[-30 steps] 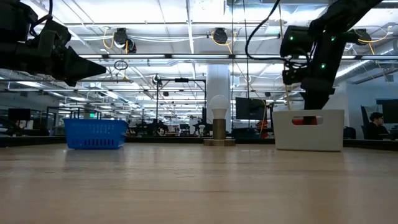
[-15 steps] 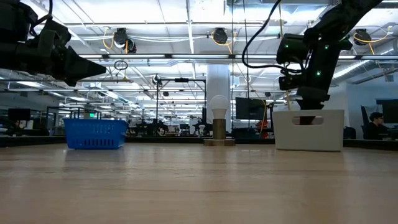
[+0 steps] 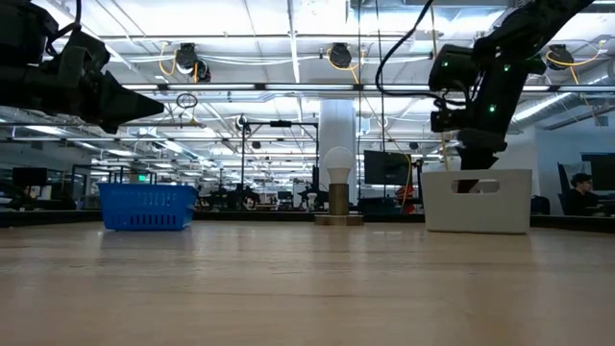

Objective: Pick & Place Office items
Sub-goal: Return to Home Position

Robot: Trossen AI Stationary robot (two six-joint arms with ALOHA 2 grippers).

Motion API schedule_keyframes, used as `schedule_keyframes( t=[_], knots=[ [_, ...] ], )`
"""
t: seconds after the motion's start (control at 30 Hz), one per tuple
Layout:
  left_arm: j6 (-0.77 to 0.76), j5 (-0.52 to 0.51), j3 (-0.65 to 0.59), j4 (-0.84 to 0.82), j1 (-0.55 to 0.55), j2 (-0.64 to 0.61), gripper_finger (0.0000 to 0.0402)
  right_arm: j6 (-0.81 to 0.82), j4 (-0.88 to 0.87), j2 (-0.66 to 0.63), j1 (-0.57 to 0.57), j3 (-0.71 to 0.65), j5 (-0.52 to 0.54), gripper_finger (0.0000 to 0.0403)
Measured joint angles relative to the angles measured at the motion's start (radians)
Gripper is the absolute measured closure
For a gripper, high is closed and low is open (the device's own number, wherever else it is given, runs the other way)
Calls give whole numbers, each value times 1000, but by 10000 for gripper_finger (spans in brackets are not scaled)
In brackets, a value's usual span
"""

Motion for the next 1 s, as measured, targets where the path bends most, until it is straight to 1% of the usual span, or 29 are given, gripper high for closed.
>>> schedule_keyframes(
  t=[0.2, 0.3, 0.37, 0.43, 0.5, 0.57, 0.67, 0.73, 0.8, 0.9, 0.93, 1.0],
  knots=[
    [-47, 1, 17, -29, 0, 0, 382, -22, 0, -141, 0, 0, -1, 166],
    [11, 29, 63, -108, 0, 0, 382, -23, 0, -246, 1, 0, -13, 174],
    [87, 61, 91, -155, 0, 0, 382, -34, 1, -322, 2, 0, -42, 182],
    [139, 87, 106, -158, 0, 0, 383, -39, 7, -404, 3, -2, -75, 195],
    [150, 87, 106, -123, 0, -3, 386, -31, 32, -490, 3, -16, -128, 213],
    [155, 80, 107, -99, 0, -3, 396, -29, 83, -583, 3, -47, -206, 237],
    [181, 62, 107, -99, 0, -8, 397, -5, 210, -724, 3, -118, -354, 279],
    [185, 51, 107, -103, 0, -16, 399, 38, 293, -813, 4, -167, -423, 309],
    [186, 58, 107, -109, 0, -31, 399, 67, 355, -894, 4, -212, -449, 341],
    [188, 89, 108, -102, 0, -54, 398, 88, 391, -1003, 3, -276, -448, 388],
    [181, 91, 108, -100, 0, -53, 399, 93, 394, -1036, 3, -295, -448, 395],
    [167, 88, 108, -109, 0, -53, 399, 95, 393, -1096, 3, -329, -448, 394]
  ],
)
